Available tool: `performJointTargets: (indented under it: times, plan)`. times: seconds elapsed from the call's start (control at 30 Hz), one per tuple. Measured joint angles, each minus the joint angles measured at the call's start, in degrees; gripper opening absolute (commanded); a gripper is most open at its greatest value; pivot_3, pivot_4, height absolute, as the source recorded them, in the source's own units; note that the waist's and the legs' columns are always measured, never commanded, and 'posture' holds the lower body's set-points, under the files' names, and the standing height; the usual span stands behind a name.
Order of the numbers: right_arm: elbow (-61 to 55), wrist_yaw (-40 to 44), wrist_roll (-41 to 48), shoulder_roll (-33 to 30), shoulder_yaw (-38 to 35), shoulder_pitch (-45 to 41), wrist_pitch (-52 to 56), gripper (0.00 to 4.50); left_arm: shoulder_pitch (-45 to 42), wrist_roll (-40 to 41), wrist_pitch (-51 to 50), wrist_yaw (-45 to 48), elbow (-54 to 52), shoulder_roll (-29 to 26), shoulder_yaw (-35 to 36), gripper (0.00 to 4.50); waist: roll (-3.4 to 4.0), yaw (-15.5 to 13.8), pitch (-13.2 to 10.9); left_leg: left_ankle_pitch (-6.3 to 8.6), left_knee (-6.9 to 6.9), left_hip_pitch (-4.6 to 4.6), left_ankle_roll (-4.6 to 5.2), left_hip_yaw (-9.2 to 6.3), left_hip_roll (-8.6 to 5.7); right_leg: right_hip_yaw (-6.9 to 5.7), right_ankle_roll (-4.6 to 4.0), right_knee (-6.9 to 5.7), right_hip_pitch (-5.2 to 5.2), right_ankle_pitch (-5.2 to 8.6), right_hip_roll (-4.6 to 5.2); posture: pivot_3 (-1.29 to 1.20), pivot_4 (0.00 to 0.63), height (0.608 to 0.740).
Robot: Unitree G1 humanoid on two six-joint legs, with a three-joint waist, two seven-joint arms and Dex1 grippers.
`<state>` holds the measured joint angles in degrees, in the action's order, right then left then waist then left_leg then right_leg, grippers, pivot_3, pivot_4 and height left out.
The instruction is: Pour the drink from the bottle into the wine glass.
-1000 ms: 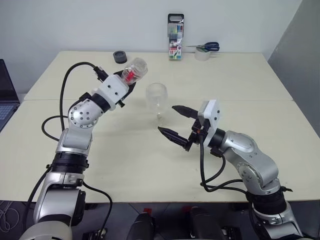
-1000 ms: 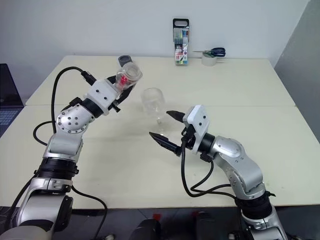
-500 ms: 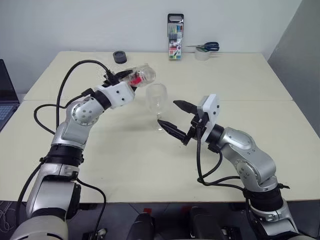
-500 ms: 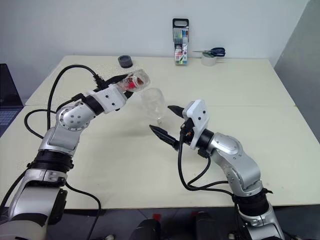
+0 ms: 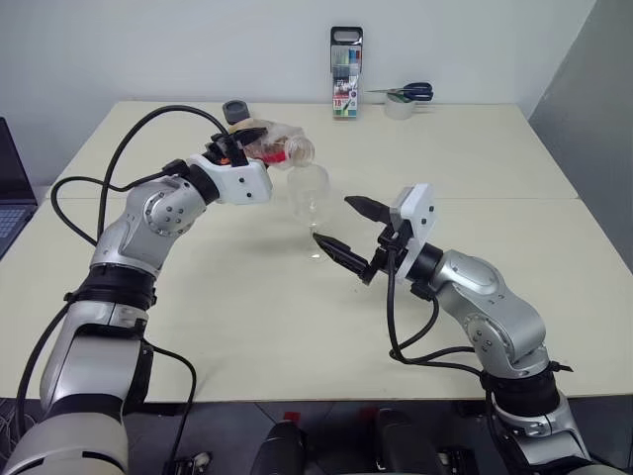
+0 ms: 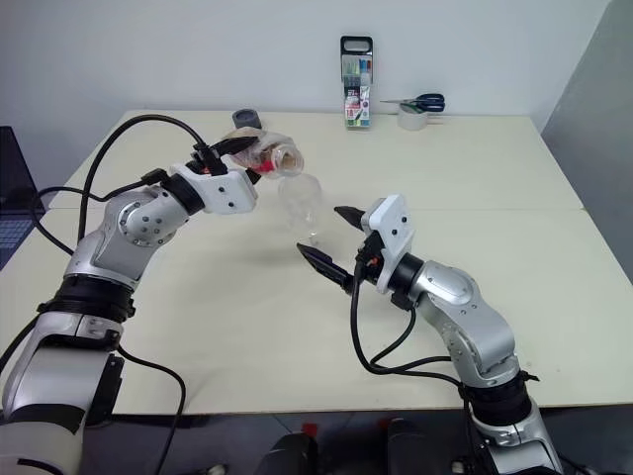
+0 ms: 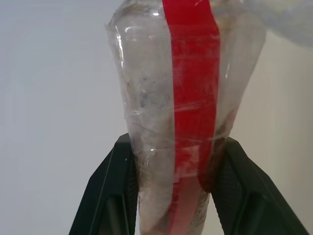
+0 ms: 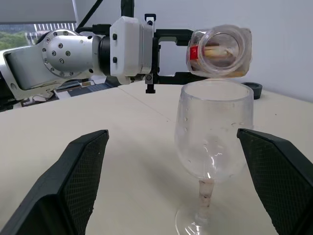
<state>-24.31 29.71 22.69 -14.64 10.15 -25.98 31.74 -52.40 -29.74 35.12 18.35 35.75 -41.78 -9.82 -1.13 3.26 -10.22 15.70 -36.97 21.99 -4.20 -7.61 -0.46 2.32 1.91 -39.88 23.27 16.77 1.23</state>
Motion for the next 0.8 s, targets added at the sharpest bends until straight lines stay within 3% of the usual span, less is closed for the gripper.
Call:
performJointTargets:
  times: [0.8]
  plan:
    - [0.0, -1.0, -0.2, 0.7, 0.0, -0.4, -0.7, 4.50, -4.6, -6.2, 6.4, -4.9, 6.0, -3.5, -3.4, 1.67, 0.00, 0.0, 0.0, 0.00, 0.00, 0.00, 0.00, 0.00, 0.00, 0.00, 0.00, -0.03, 0.02, 0.00, 0.00, 0.00, 0.150, 0.740]
